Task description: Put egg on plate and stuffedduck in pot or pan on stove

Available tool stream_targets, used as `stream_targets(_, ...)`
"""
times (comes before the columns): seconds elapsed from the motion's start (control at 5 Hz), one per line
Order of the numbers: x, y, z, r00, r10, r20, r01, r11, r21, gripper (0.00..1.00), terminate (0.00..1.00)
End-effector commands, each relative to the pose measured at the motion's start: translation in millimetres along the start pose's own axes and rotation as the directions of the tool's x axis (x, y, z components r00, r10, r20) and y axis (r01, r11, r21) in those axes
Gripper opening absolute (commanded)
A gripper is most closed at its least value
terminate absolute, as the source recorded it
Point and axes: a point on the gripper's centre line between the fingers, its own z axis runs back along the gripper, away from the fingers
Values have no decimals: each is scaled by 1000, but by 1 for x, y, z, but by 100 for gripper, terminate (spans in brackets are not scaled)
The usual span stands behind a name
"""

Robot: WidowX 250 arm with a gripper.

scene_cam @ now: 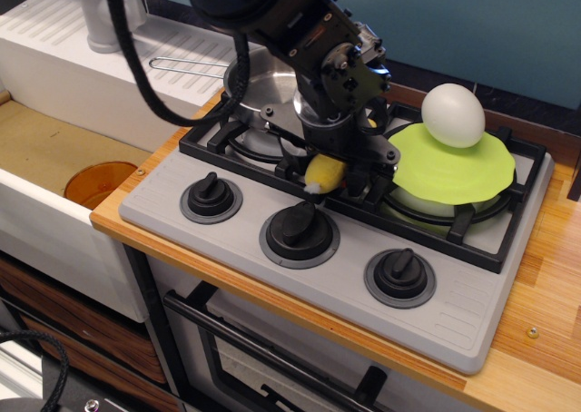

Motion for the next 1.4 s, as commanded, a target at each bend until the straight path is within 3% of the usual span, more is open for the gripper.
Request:
stream_targets(0.0, 36, 1, 55, 998, -18, -53, 20, 999, 29, 0, 0)
stream_targets(0.4, 73, 18, 92, 992, -61, -114, 66, 997, 40, 0, 0)
stream_targets(0.8, 96, 54, 66, 991, -102, -85, 103, 995, 6, 0, 0)
stream_targets(1.2, 73, 65, 30, 998, -64, -24, 63, 998, -31, 0, 0)
